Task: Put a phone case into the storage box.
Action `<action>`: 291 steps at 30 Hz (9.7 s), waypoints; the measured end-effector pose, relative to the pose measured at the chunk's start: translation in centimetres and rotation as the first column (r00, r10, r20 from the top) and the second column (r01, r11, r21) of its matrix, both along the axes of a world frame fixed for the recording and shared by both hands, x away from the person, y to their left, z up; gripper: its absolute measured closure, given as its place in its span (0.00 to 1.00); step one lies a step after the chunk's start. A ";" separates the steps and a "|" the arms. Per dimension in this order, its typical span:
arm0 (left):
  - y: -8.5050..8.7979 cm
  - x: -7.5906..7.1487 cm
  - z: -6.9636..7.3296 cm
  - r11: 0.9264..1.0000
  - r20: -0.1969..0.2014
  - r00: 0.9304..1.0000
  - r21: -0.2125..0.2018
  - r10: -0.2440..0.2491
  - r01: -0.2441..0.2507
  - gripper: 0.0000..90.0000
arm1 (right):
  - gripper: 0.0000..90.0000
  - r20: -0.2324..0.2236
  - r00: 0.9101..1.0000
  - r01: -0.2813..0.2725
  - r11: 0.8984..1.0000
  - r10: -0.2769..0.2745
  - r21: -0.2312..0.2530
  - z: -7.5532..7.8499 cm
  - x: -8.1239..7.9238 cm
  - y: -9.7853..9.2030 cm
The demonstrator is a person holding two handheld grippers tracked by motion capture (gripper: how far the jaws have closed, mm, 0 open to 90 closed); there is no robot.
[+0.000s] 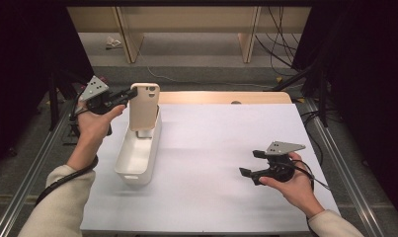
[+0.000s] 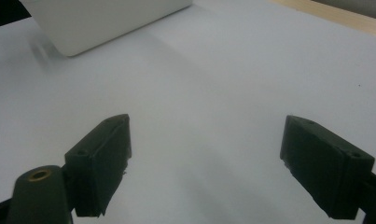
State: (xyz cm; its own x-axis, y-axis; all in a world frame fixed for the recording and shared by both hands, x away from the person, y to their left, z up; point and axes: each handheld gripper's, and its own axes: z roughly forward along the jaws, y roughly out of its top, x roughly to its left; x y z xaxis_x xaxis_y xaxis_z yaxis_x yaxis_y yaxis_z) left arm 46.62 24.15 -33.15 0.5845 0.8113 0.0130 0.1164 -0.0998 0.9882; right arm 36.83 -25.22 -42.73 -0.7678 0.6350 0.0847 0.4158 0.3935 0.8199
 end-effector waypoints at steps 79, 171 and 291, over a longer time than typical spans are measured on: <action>1.0 4.2 -7.3 0.999 -0.173 0.985 0.038 0.023 -0.017 0.89 | 0.19 0.009 1.000 -0.003 1.000 0.003 0.008 0.0 -0.4 -0.5; -0.7 1.8 -4.1 0.975 -0.253 0.955 0.198 0.153 -0.104 0.24 | 0.19 0.003 1.000 -0.005 1.000 0.005 0.000 -0.1 -0.1 -0.7; -5.0 -12.9 -9.3 0.979 -0.196 0.980 0.187 -0.044 0.082 0.04 | 0.19 0.012 0.999 0.035 0.999 -0.035 0.015 0.1 -1.7 -4.1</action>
State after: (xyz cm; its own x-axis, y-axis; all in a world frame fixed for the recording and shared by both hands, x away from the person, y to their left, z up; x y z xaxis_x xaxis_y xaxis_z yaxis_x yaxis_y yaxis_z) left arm 33.69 19.13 -42.40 0.6411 0.7658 0.0494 0.2876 -0.2995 0.9097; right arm 35.10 -29.28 -42.62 -0.7463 0.6602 0.0848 0.4190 0.3669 0.8305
